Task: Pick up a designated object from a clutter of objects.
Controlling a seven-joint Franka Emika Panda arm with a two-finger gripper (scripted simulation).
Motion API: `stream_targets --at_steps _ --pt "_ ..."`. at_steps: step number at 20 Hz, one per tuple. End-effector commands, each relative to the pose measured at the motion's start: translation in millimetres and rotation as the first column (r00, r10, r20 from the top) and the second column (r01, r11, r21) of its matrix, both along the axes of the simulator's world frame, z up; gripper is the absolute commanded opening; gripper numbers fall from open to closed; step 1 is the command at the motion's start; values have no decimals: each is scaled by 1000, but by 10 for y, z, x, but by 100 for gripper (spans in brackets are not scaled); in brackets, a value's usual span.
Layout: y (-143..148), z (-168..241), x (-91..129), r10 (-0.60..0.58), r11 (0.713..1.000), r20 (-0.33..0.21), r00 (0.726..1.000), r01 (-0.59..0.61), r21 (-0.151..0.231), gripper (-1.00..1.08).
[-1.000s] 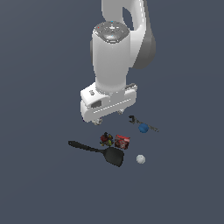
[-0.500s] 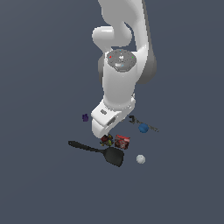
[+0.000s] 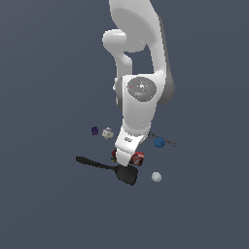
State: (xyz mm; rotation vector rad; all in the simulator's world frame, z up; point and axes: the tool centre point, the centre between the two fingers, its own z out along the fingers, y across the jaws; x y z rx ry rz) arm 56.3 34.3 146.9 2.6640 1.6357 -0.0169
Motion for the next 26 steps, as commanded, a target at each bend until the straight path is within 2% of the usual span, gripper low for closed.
stream_targets --at_steps 1,11,18,26 --pt "50 -93 10 62 998 0 998 -62 5 100" --pt "162 -292 22 190 982 1 982 -190 18 100" --pt "166 -332 19 193 981 0 981 -193 18 100" --pt "171 -693 8 197 980 1 980 -197 19 100"
